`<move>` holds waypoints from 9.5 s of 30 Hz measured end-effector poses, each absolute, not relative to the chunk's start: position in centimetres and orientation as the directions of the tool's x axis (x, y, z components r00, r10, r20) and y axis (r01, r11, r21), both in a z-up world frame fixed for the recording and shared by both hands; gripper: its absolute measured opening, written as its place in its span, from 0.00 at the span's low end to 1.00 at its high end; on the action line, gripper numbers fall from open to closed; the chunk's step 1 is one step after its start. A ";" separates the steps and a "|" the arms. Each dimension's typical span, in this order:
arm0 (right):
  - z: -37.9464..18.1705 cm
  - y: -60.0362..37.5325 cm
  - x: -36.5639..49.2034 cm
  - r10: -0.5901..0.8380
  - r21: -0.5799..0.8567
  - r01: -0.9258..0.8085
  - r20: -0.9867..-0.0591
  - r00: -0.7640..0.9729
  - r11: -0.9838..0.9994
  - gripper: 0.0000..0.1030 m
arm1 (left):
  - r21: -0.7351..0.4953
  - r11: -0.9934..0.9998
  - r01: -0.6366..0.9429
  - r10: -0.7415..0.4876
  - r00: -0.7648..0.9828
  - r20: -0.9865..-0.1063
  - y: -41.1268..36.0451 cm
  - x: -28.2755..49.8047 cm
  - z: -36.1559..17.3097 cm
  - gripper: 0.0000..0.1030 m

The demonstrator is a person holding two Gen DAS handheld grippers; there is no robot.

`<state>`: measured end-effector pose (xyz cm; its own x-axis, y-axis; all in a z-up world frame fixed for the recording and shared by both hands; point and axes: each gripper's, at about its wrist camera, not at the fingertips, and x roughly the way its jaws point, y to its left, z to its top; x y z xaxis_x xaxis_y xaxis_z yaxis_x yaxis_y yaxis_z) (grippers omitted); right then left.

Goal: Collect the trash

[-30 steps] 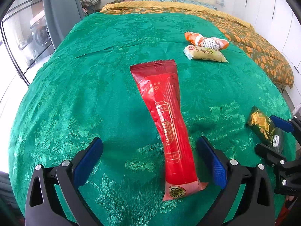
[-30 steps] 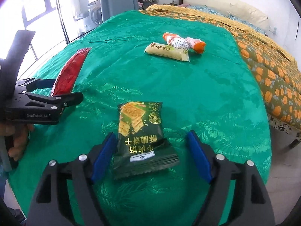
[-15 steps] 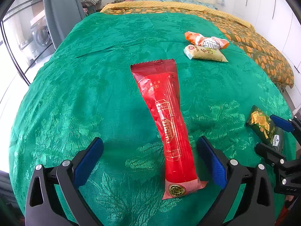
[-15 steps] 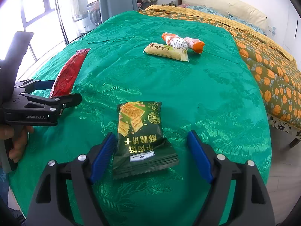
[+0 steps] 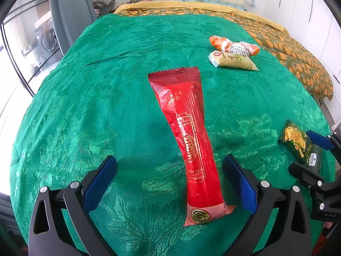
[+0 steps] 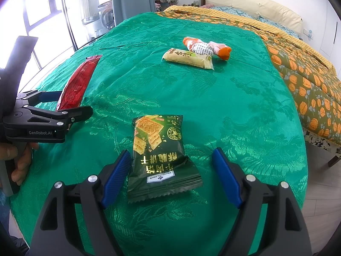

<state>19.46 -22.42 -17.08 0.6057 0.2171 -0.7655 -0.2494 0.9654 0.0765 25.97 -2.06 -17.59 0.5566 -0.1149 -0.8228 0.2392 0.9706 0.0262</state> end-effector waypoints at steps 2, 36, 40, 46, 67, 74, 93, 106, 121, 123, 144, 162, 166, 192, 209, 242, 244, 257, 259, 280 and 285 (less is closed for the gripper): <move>-17.1 -22.4 19.5 0.218 0.078 -0.249 -0.766 0.605 0.965 0.75 | 0.029 0.973 0.230 -0.108 0.557 -0.823 -2.1 25.8 -17.5 0.96; -13.1 -26.2 15.7 0.313 0.203 -0.249 -0.766 0.562 0.947 0.36 | -0.014 0.911 0.412 -0.273 0.578 -0.769 -4.1 18.7 -13.3 0.23; -12.2 -31.1 13.5 0.288 0.231 -0.172 -0.751 0.594 0.958 0.36 | -0.078 0.874 0.479 -0.366 0.544 -0.755 -7.6 16.8 -11.7 0.23; -12.1 -40.4 10.7 0.143 0.180 -0.008 -0.753 0.643 0.984 0.36 | -0.137 0.778 0.613 -0.490 0.456 -0.743 -16.2 13.6 -10.4 0.23; -20.5 -56.7 6.5 0.027 0.290 0.362 -0.812 0.583 0.886 0.36 | -0.236 0.678 0.696 -0.444 0.131 -0.886 -41.4 11.9 -23.7 0.24; -20.2 -58.4 5.9 -0.008 0.307 0.410 -0.792 0.610 0.859 0.74 | -0.189 0.689 0.700 -0.447 0.206 -0.870 -42.5 13.0 -24.2 0.66; -14.9 -53.9 6.0 -0.159 0.156 0.362 -0.693 0.703 0.919 0.89 | -0.104 0.739 0.665 -0.531 0.480 -0.698 -30.0 11.0 -12.9 0.95; -14.4 -34.7 10.3 0.129 0.063 -0.119 -0.688 0.714 0.991 0.89 | 0.001 0.882 0.471 -0.307 0.578 -0.756 -10.8 17.9 -14.1 0.95; -16.4 -21.8 18.4 0.307 0.104 -0.351 -0.745 0.592 0.930 0.89 | 0.060 0.803 0.593 -0.320 0.513 -0.796 -9.2 33.0 -14.4 0.95; -16.6 -21.9 18.7 0.315 0.117 -0.355 -0.757 0.572 0.927 0.89 | 0.078 0.785 0.614 -0.322 0.513 -0.796 -10.0 35.4 -14.2 0.95; -17.0 -21.8 18.8 0.292 0.094 -0.351 -0.767 0.572 0.932 0.89 | 0.061 0.617 0.785 -0.397 0.377 -0.837 -14.0 39.6 -16.1 0.28; -17.0 -21.8 18.4 0.266 0.082 -0.322 -0.769 0.582 0.943 0.89 | -0.014 0.950 0.311 -0.197 0.567 -0.800 2.5 25.8 -16.1 0.37; -16.7 -22.0 18.7 0.274 0.100 -0.314 -0.770 0.577 0.944 0.89 | 0.028 0.940 0.341 -0.182 0.567 -0.803 1.6 25.9 -16.7 0.69; -15.7 -21.5 40.7 0.176 0.058 -0.207 -0.772 0.611 0.977 0.56 | 0.018 0.964 0.265 -0.136 0.550 -0.824 2.6 27.0 -17.6 0.95; -13.4 -20.5 19.9 0.322 0.137 -0.346 -0.760 0.564 0.928 0.56 | 0.024 0.965 0.261 -0.129 0.553 -0.823 2.5 26.9 -17.6 0.95; -13.7 -16.8 16.9 0.180 -0.174 -0.548 -0.828 0.532 0.818 0.72 | 0.017 0.909 0.416 -0.214 0.503 -0.837 2.2 26.5 -16.4 0.75; -14.5 -17.0 17.8 0.142 -0.185 -0.532 -0.845 0.515 0.827 0.52 | 0.023 0.913 0.408 -0.204 0.504 -0.839 2.0 26.6 -16.5 0.72; -11.1 -25.7 12.6 0.357 0.207 -0.310 -0.735 0.576 0.928 0.46 | -0.028 0.911 0.412 -0.265 0.530 -0.805 0.5 23.9 -15.8 0.19; -10.7 -27.0 12.1 0.377 0.257 -0.280 -0.718 0.586 0.925 0.46 | -0.072 0.906 0.418 -0.306 0.527 -0.793 -0.2 22.5 -15.2 0.19; -18.2 -55.0 4.3 0.116 0.414 0.341 -0.762 0.638 0.844 0.46 | -0.239 0.609 0.756 -0.588 0.229 -0.776 -32.5 9.4 -14.4 0.20; -22.5 -58.1 5.1 0.144 0.457 0.393 -0.778 0.612 0.798 0.46 | -0.213 0.632 0.745 -0.521 0.205 -0.829 -38.4 10.1 -19.6 0.20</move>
<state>5.09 -58.08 -22.54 0.6116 0.1445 -0.7778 0.3932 0.7976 0.4574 10.06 -38.35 -19.60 0.2053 -0.5205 -0.8288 0.7451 0.6322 -0.2125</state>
